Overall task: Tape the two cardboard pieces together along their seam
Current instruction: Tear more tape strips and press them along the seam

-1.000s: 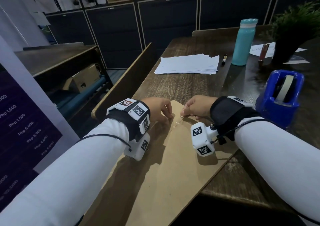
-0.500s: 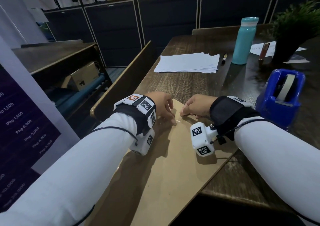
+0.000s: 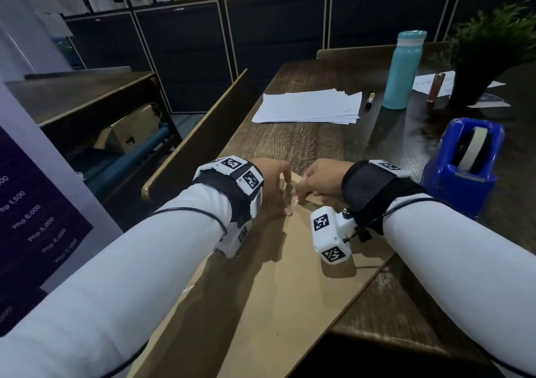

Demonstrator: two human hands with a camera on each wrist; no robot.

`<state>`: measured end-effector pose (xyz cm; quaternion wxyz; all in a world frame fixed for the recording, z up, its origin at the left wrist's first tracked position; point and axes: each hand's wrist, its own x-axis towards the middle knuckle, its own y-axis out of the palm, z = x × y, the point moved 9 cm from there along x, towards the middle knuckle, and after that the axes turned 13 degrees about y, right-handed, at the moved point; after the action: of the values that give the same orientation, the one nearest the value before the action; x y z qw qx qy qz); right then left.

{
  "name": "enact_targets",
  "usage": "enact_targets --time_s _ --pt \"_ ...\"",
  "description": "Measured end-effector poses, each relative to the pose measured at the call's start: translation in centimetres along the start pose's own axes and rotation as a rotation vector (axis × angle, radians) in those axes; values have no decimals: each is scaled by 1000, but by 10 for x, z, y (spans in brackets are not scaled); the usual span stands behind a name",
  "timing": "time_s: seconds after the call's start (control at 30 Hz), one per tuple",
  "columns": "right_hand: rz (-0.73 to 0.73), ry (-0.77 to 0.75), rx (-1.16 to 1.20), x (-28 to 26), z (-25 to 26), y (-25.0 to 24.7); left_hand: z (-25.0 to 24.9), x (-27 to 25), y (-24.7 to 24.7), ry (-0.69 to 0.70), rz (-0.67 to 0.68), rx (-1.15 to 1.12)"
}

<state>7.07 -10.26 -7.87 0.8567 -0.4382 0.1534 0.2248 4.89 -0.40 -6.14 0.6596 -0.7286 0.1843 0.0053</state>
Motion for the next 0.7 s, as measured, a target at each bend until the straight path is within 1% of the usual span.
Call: enact_targets --time_s 0.2,0.53,0.7 --pt "-41 6 -34 6 1 0 0 -2 3 23 16 7" --pt "-111 -44 -263 -4 8 1 -1 -3 4 27 34 7" --pt "-110 -46 -298 -5 8 3 -1 -4 4 29 31 10"
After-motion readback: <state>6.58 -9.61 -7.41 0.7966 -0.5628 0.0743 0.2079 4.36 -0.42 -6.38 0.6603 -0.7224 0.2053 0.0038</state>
